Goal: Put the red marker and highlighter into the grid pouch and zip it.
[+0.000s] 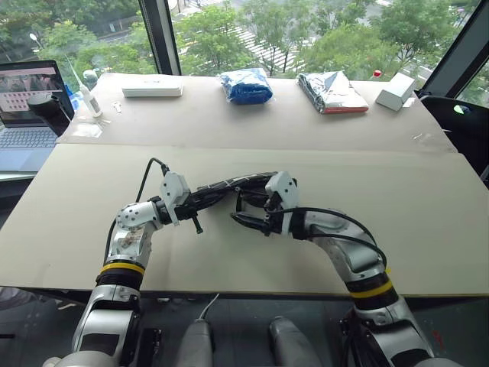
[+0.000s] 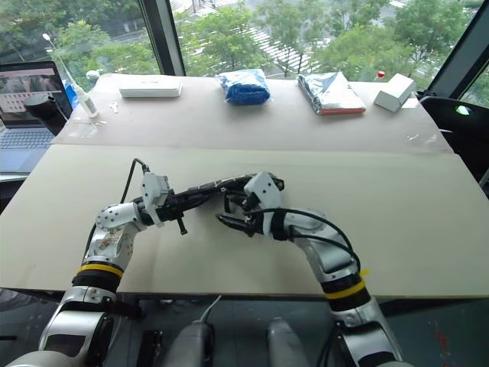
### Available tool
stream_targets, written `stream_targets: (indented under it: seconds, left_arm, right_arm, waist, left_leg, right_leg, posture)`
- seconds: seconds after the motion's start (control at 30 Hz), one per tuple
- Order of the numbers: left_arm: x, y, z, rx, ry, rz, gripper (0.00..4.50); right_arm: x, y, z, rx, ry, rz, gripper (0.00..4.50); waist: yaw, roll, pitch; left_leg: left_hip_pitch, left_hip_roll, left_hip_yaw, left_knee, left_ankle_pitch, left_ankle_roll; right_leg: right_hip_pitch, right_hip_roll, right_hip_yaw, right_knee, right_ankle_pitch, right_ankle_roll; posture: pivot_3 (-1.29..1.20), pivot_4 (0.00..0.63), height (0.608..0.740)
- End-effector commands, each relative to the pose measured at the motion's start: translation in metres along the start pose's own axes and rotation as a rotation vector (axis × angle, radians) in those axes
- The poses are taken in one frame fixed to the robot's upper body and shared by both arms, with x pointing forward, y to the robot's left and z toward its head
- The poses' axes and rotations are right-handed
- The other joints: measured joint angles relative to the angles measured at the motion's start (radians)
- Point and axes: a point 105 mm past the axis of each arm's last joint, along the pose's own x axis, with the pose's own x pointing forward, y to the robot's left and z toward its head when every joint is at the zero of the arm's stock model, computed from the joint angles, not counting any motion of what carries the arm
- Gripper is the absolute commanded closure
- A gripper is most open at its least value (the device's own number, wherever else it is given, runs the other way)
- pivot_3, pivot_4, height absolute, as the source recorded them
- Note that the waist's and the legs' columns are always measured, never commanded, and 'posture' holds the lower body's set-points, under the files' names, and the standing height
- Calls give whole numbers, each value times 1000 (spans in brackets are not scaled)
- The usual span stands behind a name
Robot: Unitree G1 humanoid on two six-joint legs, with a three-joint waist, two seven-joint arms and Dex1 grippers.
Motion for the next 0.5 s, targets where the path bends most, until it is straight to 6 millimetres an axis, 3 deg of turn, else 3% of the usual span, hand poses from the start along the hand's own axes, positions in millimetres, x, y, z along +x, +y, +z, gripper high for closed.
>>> stream_targets:
  seconds: [0.03,0.13,0.37,0.5]
  left_arm:
    - [4,2,11,32,-34,-1,4500]
    - [3,1,11,29,-35,3,4500]
    - [2,1,11,27,-36,10,4500]
    - [2,1,10,26,-37,11,4500]
  right_arm:
    - [6,0,12,-32,-34,0,1387]
    - [4,-1,14,-28,-41,6,2037]
    - [-5,-3,12,-37,-35,9,4396]
    - [-7,-2,11,-38,-35,14,4396]
  waist:
    - [0,0,0]
    - [0,0,0]
    - [-1,0,0]
    - [-4,0,0]
  left_leg:
    - [0,0,0,0,0,0]
    - [0,0,0,0,0,0]
    - [0,0,0,0,0,0]
    - [0,0,-1,0,0,0]
  right_leg:
    - [0,0,0,0,0,0]
    - [0,0,0,0,0,0]
    - [0,0,0,0,0,0]
    - [0,0,0,0,0,0]
  posture:
    - [0,150,740]
    - [0,150,740]
    - [0,150,740]
    - [0,150,740]
